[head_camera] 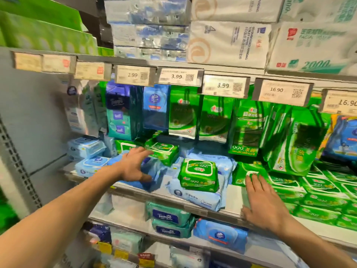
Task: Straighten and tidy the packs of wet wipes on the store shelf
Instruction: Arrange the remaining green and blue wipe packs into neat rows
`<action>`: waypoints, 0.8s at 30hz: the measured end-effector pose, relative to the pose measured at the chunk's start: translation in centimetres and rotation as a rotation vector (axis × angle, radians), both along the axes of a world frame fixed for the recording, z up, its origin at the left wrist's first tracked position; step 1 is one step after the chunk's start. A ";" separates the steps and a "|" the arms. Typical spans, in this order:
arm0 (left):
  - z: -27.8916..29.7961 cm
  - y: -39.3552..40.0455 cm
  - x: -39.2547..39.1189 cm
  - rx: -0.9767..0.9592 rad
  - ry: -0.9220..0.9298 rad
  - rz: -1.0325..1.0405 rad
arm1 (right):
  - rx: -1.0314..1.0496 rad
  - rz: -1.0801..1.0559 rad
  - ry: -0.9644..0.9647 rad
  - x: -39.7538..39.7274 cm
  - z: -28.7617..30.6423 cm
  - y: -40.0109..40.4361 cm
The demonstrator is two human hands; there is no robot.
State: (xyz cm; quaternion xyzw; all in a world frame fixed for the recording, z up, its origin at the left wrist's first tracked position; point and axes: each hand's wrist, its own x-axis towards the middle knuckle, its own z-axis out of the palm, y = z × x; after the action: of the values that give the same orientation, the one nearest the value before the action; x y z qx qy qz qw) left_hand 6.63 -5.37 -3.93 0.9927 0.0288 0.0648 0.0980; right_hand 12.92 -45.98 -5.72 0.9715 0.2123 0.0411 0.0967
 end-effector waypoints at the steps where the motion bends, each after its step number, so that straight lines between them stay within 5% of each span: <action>1: -0.1 1.3 -0.6 0.006 -0.006 0.025 | 0.028 0.022 0.016 -0.1 0.4 1.3; 7: -0.2 8.3 -3.5 -0.010 0.008 0.102 | 0.176 0.098 -0.022 0.0 4.4 9.3; 13: 0.3 13.1 -5.1 0.031 0.130 0.082 | 0.024 0.064 0.071 -1.2 7.5 14.6; 24: -0.9 16.2 -5.3 -0.024 0.157 0.102 | 0.072 0.216 0.201 2.6 6.4 25.9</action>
State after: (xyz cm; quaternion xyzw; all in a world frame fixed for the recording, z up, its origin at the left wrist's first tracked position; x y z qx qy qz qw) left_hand 1.38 10.78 -4.80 0.9907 0.0874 -0.0085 0.1039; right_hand 15.51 -20.03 0.71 0.9451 0.3226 -0.0388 0.0349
